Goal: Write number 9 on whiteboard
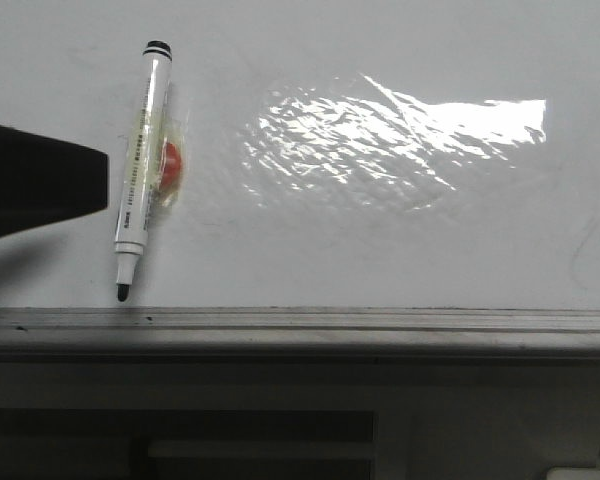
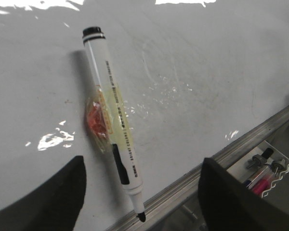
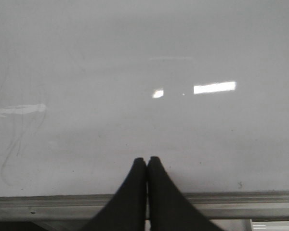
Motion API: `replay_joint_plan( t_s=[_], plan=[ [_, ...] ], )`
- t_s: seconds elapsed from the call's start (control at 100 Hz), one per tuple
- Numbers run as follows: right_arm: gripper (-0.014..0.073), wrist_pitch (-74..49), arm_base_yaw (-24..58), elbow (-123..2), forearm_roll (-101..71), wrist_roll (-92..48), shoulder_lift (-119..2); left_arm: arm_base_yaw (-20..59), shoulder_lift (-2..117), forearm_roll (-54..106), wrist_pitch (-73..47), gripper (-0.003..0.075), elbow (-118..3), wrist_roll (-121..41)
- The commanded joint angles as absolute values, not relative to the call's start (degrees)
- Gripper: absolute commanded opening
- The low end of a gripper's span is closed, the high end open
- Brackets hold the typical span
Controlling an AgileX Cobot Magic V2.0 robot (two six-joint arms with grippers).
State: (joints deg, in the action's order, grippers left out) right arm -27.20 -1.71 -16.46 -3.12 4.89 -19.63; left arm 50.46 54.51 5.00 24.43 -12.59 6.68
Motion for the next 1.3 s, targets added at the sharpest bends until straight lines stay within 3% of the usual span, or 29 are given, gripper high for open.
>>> replay_joint_plan(
  t_s=[0.0, 0.5, 0.61, 0.82, 1.21, 1.29],
  plan=[
    [-0.0061, -22.8, -1.6, -17.7, -3.1, 4.6, -20.4, 51.7, 58.1, 5.8, 33.5, 0.0459, -14.3, 8.0],
    [-0.0061, -22.7, -1.6, -17.7, -3.1, 4.6, -20.4, 52.4, 70.6, 8.0, 43.0, 0.0443, -14.3, 11.3],
    [-0.0061, -20.2, -0.8, -17.7, -3.1, 4.6, -20.4, 52.4, 71.6, 8.2, 43.1, 0.0323, -14.3, 11.5],
    [-0.0061, -24.1, 4.6, -17.7, -3.1, 4.6, -20.4, 52.4, 71.7, 8.8, 43.7, -0.0022, -14.3, 11.5],
    [-0.0057, -31.7, 25.3, -26.3, -6.6, -2.7, -26.6, 52.4, 70.4, -1.0, 45.9, -0.0020, -14.3, 11.6],
    [0.0001, -30.6, 30.8, -29.2, -6.6, -4.4, -29.8, 52.4, 69.5, -6.2, 45.8, -0.0020, -14.3, 11.6]
  ],
)
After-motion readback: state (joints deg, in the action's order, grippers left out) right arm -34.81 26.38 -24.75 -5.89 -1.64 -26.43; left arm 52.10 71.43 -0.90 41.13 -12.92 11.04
